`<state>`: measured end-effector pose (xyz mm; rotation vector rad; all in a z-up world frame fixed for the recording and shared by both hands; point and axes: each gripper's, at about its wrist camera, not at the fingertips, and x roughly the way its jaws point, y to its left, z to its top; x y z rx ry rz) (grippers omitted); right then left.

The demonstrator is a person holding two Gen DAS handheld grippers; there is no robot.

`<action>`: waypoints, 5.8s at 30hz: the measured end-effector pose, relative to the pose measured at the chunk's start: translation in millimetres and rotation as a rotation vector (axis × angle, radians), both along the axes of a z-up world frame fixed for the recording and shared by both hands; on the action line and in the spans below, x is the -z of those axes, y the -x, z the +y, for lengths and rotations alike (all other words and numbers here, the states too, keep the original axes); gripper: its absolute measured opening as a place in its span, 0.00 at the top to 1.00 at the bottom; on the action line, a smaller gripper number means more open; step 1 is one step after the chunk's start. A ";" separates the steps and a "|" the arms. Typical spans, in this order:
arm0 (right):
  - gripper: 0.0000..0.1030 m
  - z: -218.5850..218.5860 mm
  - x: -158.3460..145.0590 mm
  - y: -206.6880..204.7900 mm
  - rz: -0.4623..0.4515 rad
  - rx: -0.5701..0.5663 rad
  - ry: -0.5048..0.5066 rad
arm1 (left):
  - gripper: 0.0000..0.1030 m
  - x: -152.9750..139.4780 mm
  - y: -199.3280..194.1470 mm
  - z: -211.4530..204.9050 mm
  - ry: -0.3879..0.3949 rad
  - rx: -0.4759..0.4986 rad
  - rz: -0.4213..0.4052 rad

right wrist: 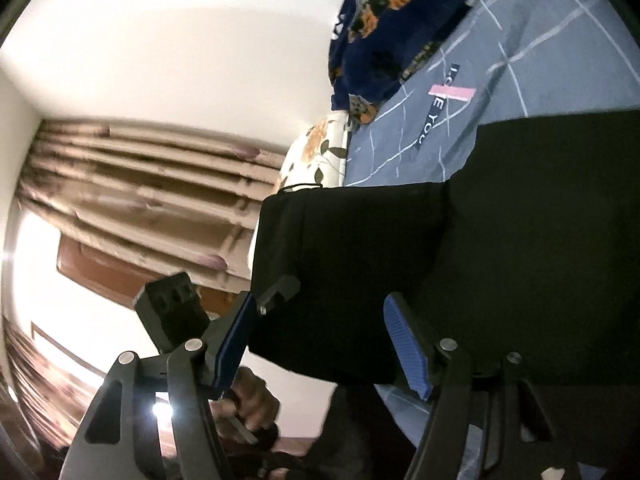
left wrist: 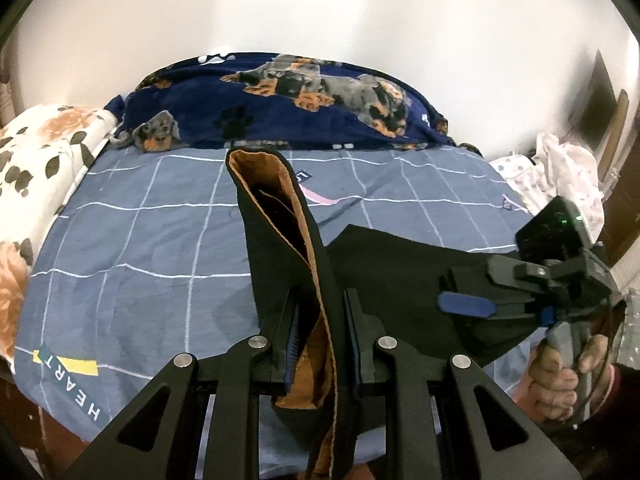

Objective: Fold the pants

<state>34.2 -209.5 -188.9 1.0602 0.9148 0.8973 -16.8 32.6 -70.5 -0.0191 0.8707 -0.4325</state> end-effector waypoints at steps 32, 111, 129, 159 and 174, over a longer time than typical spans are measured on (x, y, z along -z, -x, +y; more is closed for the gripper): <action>0.20 5.6 14.6 -13.9 0.110 0.011 -0.191 | 0.80 17.2 12.5 -74.7 0.039 0.169 -0.022; 0.85 -259.0 31.8 32.2 0.192 0.396 0.205 | 0.23 59.3 -4.1 -105.1 0.003 0.236 0.122; 0.71 -297.3 78.1 35.4 0.216 0.420 0.148 | 0.23 79.5 -10.6 -143.6 -0.019 0.288 0.201; 0.57 -295.9 74.5 162.6 0.248 0.497 -0.027 | 0.23 66.2 -3.7 -147.6 0.034 0.299 0.203; 0.89 -285.7 41.3 151.3 0.243 0.580 0.119 | 0.23 62.4 2.1 -150.8 0.010 0.308 0.188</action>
